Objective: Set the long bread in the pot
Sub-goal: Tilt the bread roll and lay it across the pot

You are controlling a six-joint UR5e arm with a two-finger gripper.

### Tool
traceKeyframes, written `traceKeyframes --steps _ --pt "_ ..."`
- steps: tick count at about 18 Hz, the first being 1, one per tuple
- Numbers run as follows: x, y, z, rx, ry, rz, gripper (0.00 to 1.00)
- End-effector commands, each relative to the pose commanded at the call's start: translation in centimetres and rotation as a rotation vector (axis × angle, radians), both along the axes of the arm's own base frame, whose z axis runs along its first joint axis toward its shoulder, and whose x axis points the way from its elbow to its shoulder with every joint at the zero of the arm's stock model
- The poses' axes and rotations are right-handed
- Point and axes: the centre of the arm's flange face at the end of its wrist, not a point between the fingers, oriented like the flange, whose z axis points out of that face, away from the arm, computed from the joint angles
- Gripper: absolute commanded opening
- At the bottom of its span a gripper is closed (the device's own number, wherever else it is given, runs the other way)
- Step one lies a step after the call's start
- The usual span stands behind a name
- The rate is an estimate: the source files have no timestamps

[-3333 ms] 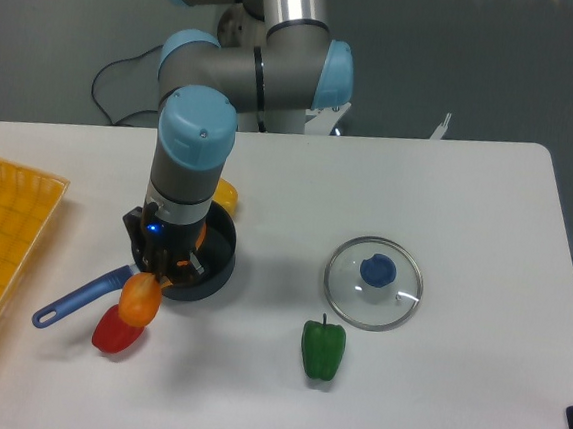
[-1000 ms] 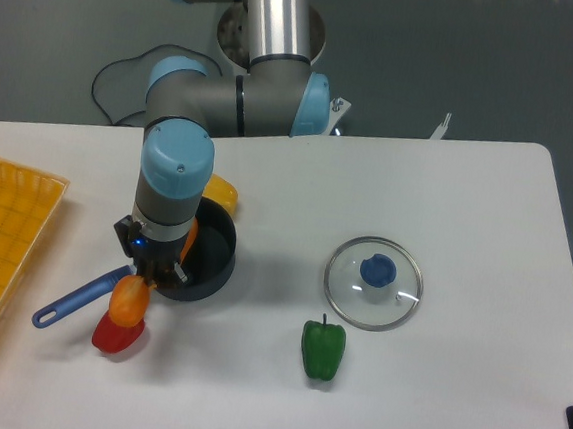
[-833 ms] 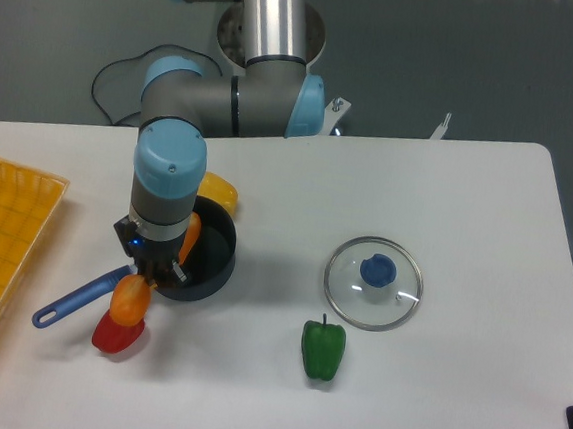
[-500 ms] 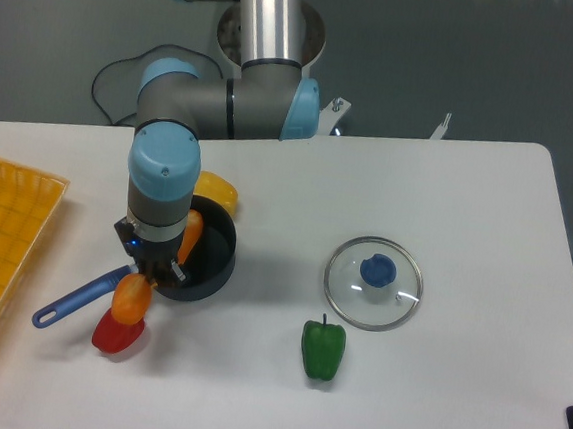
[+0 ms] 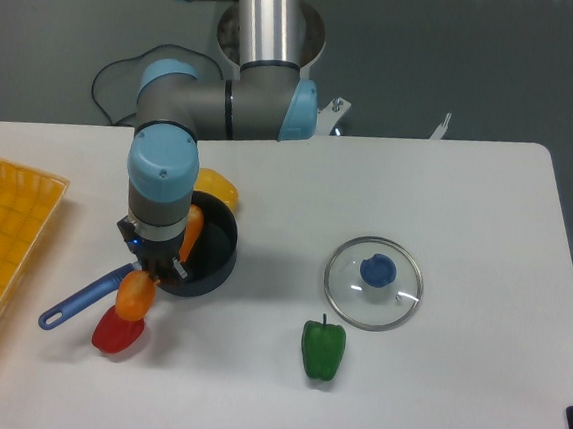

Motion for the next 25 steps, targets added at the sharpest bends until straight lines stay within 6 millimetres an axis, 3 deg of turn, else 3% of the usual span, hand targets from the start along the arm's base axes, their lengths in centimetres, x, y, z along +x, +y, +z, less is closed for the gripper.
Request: traceKeyframes --steps 6,7,9,11,19,25 --pt "-0.3 0.4 0.6 0.014 0.009 0.001 0.43" --pt "-0.3 0.5 0.4 0.013 0.008 0.001 0.54" --pt "-0.5 0.7 0.5 0.013 0.014 0.002 0.65" --pt "-0.5 0.7 0.6 0.012 0.018 0.002 0.98" --pt "-0.6 0.7 1.0 0.013 0.032 -0.003 1.00" --pt "-1.4 0.0 2.6 0.026 0.064 -0.033 1.00"
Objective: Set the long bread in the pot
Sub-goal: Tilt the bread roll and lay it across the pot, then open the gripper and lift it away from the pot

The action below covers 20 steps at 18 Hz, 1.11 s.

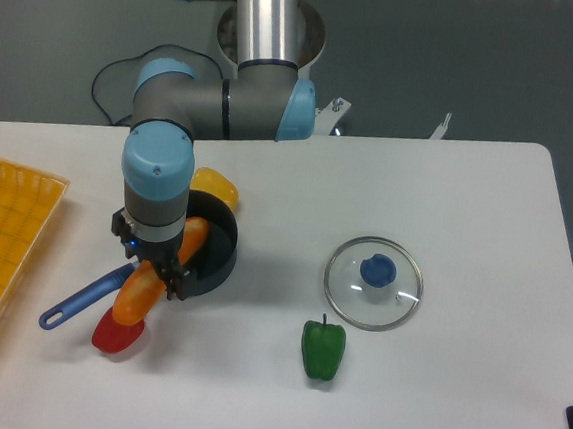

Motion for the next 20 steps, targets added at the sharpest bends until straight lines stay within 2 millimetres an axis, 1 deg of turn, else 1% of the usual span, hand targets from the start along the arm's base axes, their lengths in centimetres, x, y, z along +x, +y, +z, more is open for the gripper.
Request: traceKeyframes --steps 3,4,5,9,11,13,15,17,19,20 --pt "-0.2 -0.3 0.3 -0.014 0.033 -0.018 1.00" --pt "-0.3 -0.4 0.8 -0.009 0.041 -0.024 1.00" --pt "-0.7 -0.9 1.7 0.002 0.051 -0.031 1.00" --pt "-2.0 -2.1 3.0 0.007 0.062 -0.062 1.00" --pt "-2.6 -2.6 3.3 0.003 0.068 -0.086 1.00" --pt "-3.5 -3.1 3.2 -0.028 0.101 -0.103 1.00" --pt "-4.6 -4.2 3.1 -0.085 0.136 -0.131 1.00" --pt "-5.4 -5.3 2.7 -0.140 0.129 -0.185 1.00" --pt "-6.2 -6.5 3.0 -0.170 0.123 -0.231 1.00" --pt "-6.7 -7.1 2.6 -0.193 0.121 -0.245 1.00"
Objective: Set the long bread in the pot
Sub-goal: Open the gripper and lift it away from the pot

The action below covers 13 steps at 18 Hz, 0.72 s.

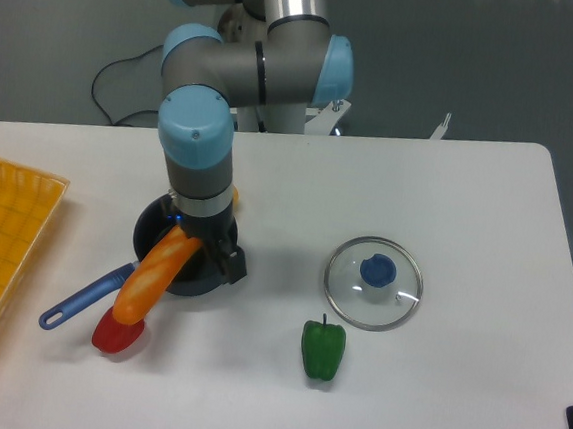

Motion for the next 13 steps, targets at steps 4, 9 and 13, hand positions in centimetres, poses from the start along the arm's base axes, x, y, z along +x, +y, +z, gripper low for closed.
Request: traceKeyframes --steps 4,9,13 --pt "-0.8 -1.1 0.4 -0.045 0.042 -0.018 1.00" --pt "-2.9 -3.5 2.1 -0.060 0.036 -0.113 1.00" --pt "-2.6 -3.1 3.6 -0.046 0.039 -0.142 1.00"
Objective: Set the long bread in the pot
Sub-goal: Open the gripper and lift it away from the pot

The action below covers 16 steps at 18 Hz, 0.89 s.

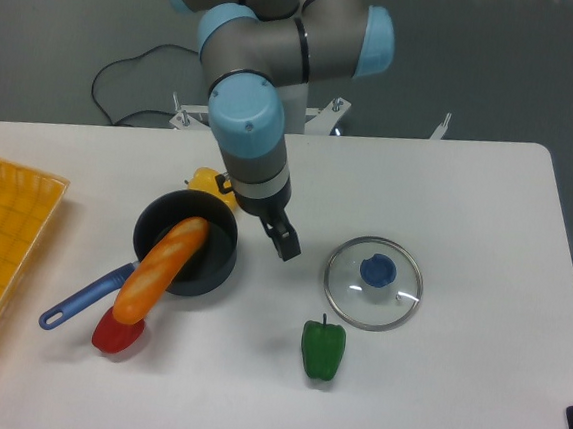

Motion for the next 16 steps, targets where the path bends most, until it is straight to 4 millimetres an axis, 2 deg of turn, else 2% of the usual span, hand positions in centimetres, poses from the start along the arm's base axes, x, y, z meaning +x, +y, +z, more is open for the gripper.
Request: traceKeyframes --steps 2,16 --pt "0.11 -0.38 0.69 0.002 0.004 0.001 1.00" --pt "0.01 -0.67 0.83 0.010 0.001 0.009 1.00"
